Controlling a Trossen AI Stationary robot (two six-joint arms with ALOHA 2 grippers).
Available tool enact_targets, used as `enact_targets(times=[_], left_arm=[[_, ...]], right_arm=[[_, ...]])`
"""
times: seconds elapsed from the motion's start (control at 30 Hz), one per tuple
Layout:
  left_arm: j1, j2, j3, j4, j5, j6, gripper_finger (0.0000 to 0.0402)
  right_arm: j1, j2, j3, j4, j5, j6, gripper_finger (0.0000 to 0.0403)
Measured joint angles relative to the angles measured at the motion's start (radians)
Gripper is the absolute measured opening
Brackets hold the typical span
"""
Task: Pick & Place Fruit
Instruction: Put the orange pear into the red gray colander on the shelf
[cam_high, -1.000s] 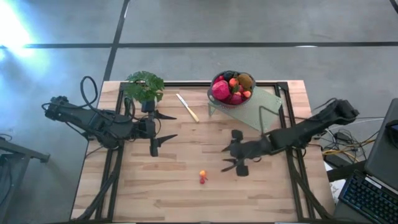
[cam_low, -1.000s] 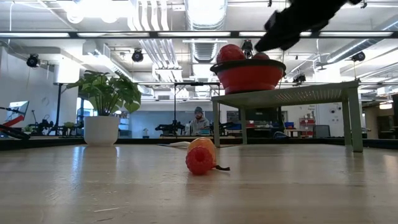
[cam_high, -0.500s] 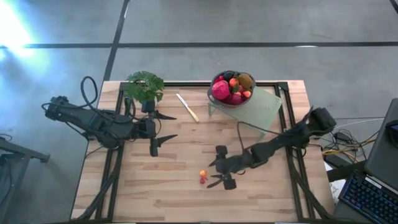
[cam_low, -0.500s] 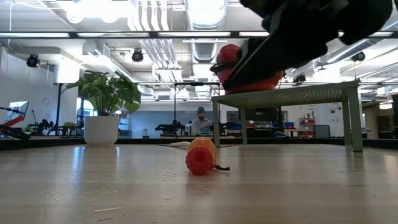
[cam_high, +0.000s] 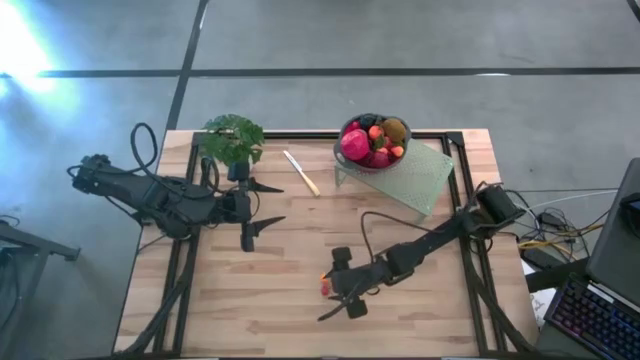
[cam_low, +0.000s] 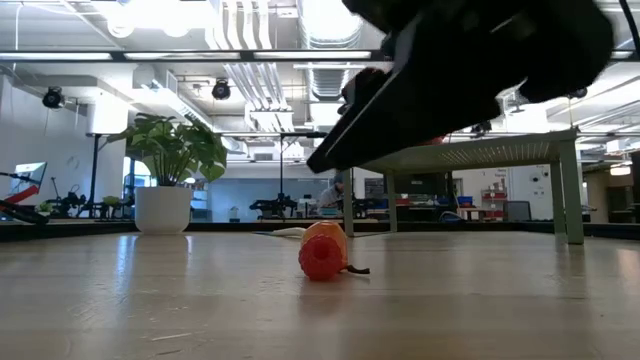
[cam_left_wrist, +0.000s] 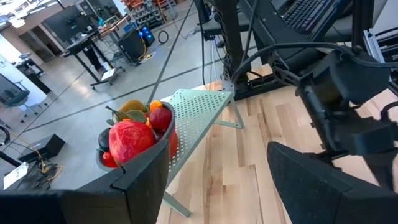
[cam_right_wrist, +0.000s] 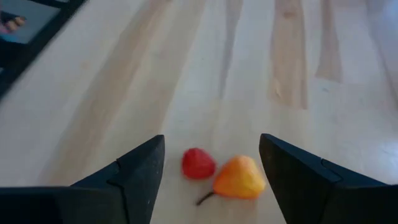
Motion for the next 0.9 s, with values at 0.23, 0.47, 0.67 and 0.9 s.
enact_targets(times=[0.23, 0.47, 0.67, 0.9], left_arm=[[0.000, 0.000, 0.000, -0.007, 0.000, 0.000, 0.0273], [0.000, 0.000, 0.000, -0.007, 0.000, 0.000, 0.0273], [0.000, 0.000, 0.000, -0.007, 0.000, 0.000, 0.0273], [0.000, 0.000, 0.000, -0.007, 0.000, 0.000, 0.0273]], right_arm=[[-0.021, 0.037, 0.010, -0.002, 0.020, 0.035, 0.0242], [-0.038, 0.091, 0.008, 0.004, 0.020, 0.056, 0.0233], [-0.046, 0.103, 0.011, 0.010, 0.019, 0.060, 0.0238], [-0.046, 0.102, 0.011, -0.030, 0.018, 0.067, 0.0220]])
